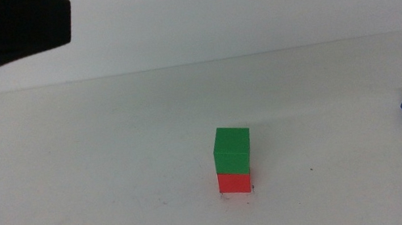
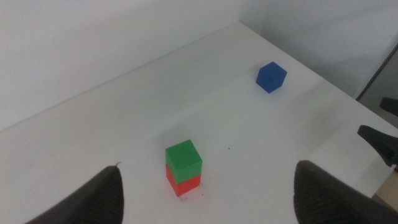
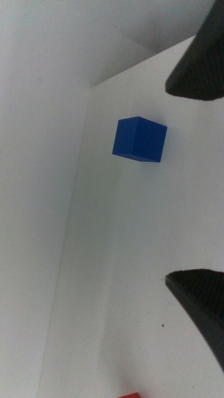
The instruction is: Stack red cubes first, then green, then blue cubes in a specific spot.
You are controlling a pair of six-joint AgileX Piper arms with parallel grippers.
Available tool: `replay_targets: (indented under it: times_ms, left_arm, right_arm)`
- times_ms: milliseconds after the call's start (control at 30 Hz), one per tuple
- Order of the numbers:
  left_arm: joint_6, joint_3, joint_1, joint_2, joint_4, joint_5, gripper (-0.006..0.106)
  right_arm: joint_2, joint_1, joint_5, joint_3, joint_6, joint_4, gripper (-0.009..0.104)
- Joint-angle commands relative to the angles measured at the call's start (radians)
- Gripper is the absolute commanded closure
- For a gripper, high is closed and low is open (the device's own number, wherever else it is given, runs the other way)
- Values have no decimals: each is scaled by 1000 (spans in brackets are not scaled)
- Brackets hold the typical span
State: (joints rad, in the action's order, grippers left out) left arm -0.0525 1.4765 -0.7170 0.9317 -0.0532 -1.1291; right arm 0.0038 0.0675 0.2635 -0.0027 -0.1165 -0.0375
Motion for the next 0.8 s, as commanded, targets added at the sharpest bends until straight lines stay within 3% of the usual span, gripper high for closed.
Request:
replay_targets:
  times_ms: [0, 133, 233, 467, 533, 667, 767]
  left_arm:
    - [1, -2, 2, -2, 11, 19, 7]
    - [1, -2, 2, -2, 11, 19, 7]
    - [1, -2, 2, -2, 11, 19, 7]
    - [1, -2, 2, -2, 11, 21, 7]
    - [1, -2, 2, -2, 11, 21, 7]
    - [1, -2, 2, -2, 11, 21, 7]
    - [1, -2, 2, 1, 11, 21, 7]
  right_arm:
    - [-4, -8, -2, 3, -12, -9, 2]
    - [-4, -8, -2, 3, -12, -9, 2]
    - [-4, -8, -29, 3, -38, -73, 2]
    - [-4, -8, -290, 3, -14, -40, 2]
    - [-4, -8, -354, 3, 42, 12, 2]
    - [42, -33, -264, -72, 75, 239, 2]
    - [241, -60, -151, -239, 108, 291, 2]
